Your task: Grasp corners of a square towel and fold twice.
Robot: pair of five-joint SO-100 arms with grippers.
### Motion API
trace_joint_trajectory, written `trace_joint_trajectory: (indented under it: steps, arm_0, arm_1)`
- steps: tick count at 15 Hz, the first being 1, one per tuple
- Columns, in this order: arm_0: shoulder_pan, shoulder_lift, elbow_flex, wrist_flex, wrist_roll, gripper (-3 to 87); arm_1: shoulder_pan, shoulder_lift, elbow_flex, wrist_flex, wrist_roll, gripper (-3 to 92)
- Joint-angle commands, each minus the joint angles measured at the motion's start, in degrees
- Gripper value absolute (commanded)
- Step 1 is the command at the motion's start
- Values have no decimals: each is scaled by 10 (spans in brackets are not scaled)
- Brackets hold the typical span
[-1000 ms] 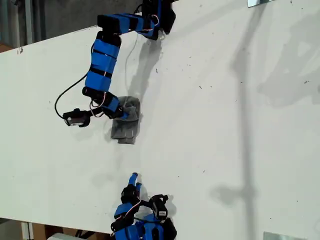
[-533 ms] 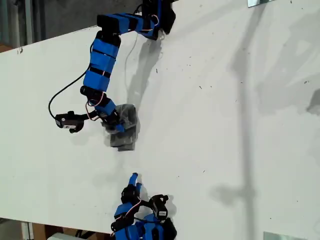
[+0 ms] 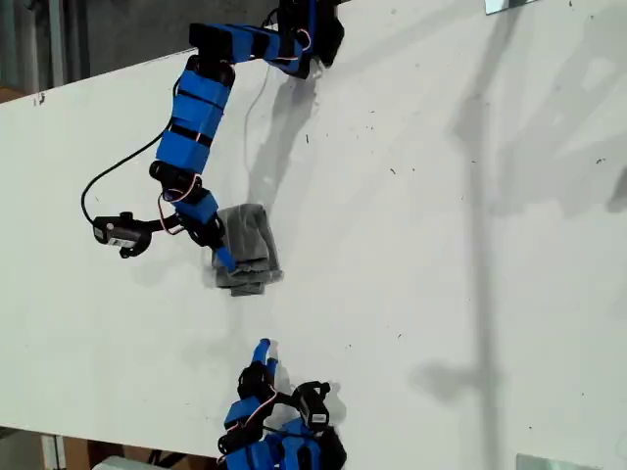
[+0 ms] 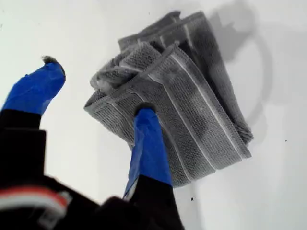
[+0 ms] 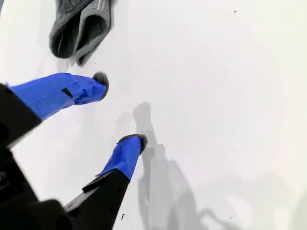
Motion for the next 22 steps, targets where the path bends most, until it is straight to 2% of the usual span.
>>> trace_joint_trajectory:
  steps: [1, 2, 5, 6, 7, 8, 9, 10, 11, 12, 14, 16, 18, 19, 20, 21, 22]
  arm_0:
    - [-11, 15, -2, 7, -4, 196]
    - [-11, 28, 4, 10, -4, 196]
    - [-12, 95, 30, 23, 1, 193]
    - [-10, 166, 54, 45, 3, 191]
    - [-10, 277, 86, 92, 1, 190]
    - [-12, 419, 118, 166, 0, 191]
    - [-12, 504, 134, 226, -2, 196]
    - [-7, 499, 130, 222, -3, 191]
    - [-2, 499, 130, 226, -8, 189]
    - [-2, 499, 129, 229, -10, 188]
    - [17, 499, 127, 246, -20, 188]
    - [59, 499, 123, 283, -49, 187]
    - [92, 499, 129, 311, -109, 180]
    - [123, 500, 129, 307, -150, 98]
    - [144, 501, 139, 280, -129, 29]
    - [186, 501, 143, 275, -126, 28]
    - [208, 501, 143, 271, -90, 28]
  arm_1:
    - [4, 168, 76, -5, -2, 318]
    - [-4, 232, 154, 0, 22, 316]
    - [-32, 512, 497, -52, 139, 451]
    - [-46, 631, 608, -70, 169, 449]
    - [-61, 743, 700, -69, 197, 440]
    - [-76, 849, 779, -58, 223, 407]
    - [-85, 946, 837, -19, 249, 275]
    - [-101, 1051, 893, 25, 276, 152]
    - [-117, 1175, 939, 83, 308, 103]
    - [-133, 1175, 940, 119, 327, 101]
    - [-143, 1183, 986, 134, 357, 101]
    - [-134, 1183, 1040, 195, 432, 93]
    - [-185, 1183, 1042, 199, 462, 98]
    - [-223, 1183, 1047, 202, 492, 98]
    - [-268, 1183, 1049, 207, 532, 98]
    - [-326, 1179, 1053, 204, 566, 98]
    - [-381, 1173, 1051, 196, 598, 71]
